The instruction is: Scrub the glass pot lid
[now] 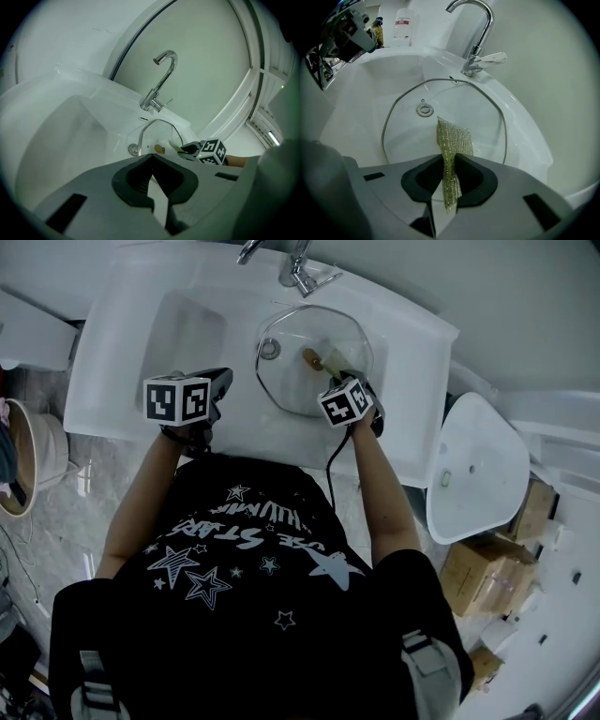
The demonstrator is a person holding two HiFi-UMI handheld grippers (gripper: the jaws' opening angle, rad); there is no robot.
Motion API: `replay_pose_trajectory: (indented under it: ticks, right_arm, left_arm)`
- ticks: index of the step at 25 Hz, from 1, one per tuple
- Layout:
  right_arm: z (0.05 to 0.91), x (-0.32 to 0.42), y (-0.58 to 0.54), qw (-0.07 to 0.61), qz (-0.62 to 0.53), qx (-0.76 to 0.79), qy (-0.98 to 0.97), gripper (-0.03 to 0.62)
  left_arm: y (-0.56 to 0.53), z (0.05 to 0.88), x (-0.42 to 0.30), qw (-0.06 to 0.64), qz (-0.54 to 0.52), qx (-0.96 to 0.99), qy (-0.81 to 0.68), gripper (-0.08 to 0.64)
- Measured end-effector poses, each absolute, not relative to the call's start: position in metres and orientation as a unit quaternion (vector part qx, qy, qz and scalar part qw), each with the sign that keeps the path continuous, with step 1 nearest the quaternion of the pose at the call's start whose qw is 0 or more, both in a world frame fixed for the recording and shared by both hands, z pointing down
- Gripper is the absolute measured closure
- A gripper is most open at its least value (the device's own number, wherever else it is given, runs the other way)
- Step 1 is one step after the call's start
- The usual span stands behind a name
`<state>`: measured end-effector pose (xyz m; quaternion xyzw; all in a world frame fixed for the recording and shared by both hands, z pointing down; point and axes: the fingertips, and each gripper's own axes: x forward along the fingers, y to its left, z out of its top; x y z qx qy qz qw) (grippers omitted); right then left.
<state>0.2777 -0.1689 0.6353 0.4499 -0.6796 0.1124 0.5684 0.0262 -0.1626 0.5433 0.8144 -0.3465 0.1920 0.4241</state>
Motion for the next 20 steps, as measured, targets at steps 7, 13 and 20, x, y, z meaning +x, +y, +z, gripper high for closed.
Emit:
replay_pose_trajectory:
  ticks: [7, 13, 20]
  right_arm:
    - [0.645, 0.259, -0.143, 0.545, 0.172, 0.438, -0.694, 0.515]
    - [0.655, 0.241, -0.127, 0.545, 0.204, 0.407, -0.704, 0.512]
    - [0.663, 0.222, -0.111, 0.550, 0.231, 0.366, -0.714, 0.508]
  left_arm:
    - [-0.154, 0.541, 0.022, 0.425, 0.190, 0.814, -0.346, 0.552]
    - [-0.149, 0.546, 0.016, 0.430, 0.191, 0.811, -0.348, 0.552]
    - [-0.145, 0.550, 0.011, 0.437, 0.190, 0.808, -0.346, 0.552]
